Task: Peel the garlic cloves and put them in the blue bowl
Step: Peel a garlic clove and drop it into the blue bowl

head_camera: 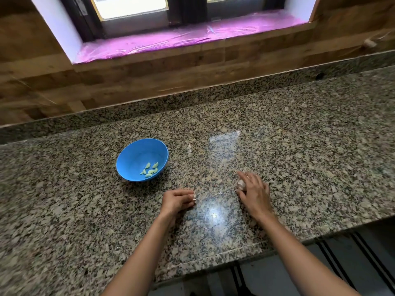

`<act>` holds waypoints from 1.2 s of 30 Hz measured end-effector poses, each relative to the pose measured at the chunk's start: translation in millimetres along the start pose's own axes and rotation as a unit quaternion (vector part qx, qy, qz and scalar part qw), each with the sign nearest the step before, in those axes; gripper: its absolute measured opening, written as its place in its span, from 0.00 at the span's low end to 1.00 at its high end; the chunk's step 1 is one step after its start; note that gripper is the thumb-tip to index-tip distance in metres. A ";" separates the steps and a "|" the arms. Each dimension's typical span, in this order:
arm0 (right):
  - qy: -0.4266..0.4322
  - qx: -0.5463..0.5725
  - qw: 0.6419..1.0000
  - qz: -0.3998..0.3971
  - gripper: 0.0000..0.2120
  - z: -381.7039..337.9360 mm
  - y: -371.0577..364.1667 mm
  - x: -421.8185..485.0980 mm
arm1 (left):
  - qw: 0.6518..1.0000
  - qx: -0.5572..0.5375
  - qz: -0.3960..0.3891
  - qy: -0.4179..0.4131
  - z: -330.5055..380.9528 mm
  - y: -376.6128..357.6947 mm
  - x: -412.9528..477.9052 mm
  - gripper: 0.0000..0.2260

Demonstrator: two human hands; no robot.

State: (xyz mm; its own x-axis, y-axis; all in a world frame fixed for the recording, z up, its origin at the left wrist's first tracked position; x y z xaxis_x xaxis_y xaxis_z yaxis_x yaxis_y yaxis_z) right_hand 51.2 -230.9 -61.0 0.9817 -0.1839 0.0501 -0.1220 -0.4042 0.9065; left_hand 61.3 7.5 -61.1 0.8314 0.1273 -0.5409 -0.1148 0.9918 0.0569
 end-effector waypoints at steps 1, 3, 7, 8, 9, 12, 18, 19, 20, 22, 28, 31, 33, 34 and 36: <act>-0.005 0.020 1.000 0.001 0.30 0.6 -2.2 -1.5 | 1.000 -0.013 -0.002 0.009 0.5 1.5 -1.2 0.08; -0.019 0.067 0.998 0.007 0.31 1.3 -3.5 -3.2 | 0.999 -0.032 -0.006 0.023 0.5 5.1 -1.9 0.07; 0.007 0.070 0.997 0.038 0.30 -4.5 -7.5 -7.3 | 1.000 0.011 0.006 -0.003 -1.5 6.4 -0.1 0.08; 0.020 0.062 0.997 0.031 0.29 -10.3 -9.6 -9.5 | 0.999 0.033 0.012 -0.016 -0.8 5.3 -0.4 0.07; 0.034 0.054 0.998 0.020 0.29 -16.9 -12.4 -11.6 | 0.998 0.051 0.017 -0.025 -0.2 3.8 -0.6 0.07; 0.045 0.039 0.998 0.014 0.28 -27.8 -19.3 -13.5 | 0.998 0.050 0.013 -0.020 0.3 0.0 -0.8 0.08; 0.008 -0.007 0.999 0.040 0.30 -8.3 -9.5 0.0 | 0.974 0.219 0.014 -0.060 2.4 -2.6 -6.0 0.05; 0.002 -0.022 0.998 0.050 0.32 -6.6 -7.7 1.2 | 0.955 0.284 0.010 -0.082 5.3 -6.0 -8.1 0.05; 0.008 -0.035 0.996 0.076 0.34 -8.6 -6.0 0.7 | 0.937 0.336 0.007 -0.100 8.5 -9.4 -9.8 0.04; 0.060 -0.039 0.986 0.149 0.35 -23.7 -3.9 -4.0 | 0.911 0.397 0.006 -0.116 13.0 -14.9 -7.6 0.04; 0.183 0.113 0.975 0.059 0.22 -75.8 -40.4 -36.2 | 0.819 0.541 0.036 -0.188 15.3 -28.0 -10.0 0.04; 0.134 0.205 0.968 -0.064 0.18 -79.0 -46.4 -36.8 | 0.875 0.445 0.028 -0.190 12.9 -18.8 -10.9 0.02; 0.099 0.254 0.955 -0.114 0.16 -82.9 -37.7 -29.7 | 0.971 0.213 -0.033 -0.100 14.1 -7.4 -15.1 0.04; 0.086 0.278 0.947 -0.137 0.15 -84.0 -33.3 -25.4 | 0.991 0.110 -0.057 -0.059 15.0 -3.7 -19.6 0.06; 0.070 0.307 0.932 -0.181 0.13 -84.5 -26.3 -18.9 | 0.996 0.047 -0.065 -0.036 15.4 1.4 -23.5 0.08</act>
State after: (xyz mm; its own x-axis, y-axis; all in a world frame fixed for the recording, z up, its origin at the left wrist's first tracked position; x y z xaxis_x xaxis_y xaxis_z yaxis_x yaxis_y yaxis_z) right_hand 48.2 -141.0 -50.4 0.9791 0.1650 -0.1189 0.2018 -0.8611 0.4668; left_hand 49.9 6.1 -35.4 0.8735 -0.0056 -0.4868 0.0454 0.9965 0.0700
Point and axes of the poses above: each hand's wrist, its own x-axis towards the middle knuckle, its own y-axis out of the back of the hand, z = x × y, the point moved 3 cm from there along x, towards the middle knuckle, and after that the axes turned 4 degrees about z, right-handed, at the moved point
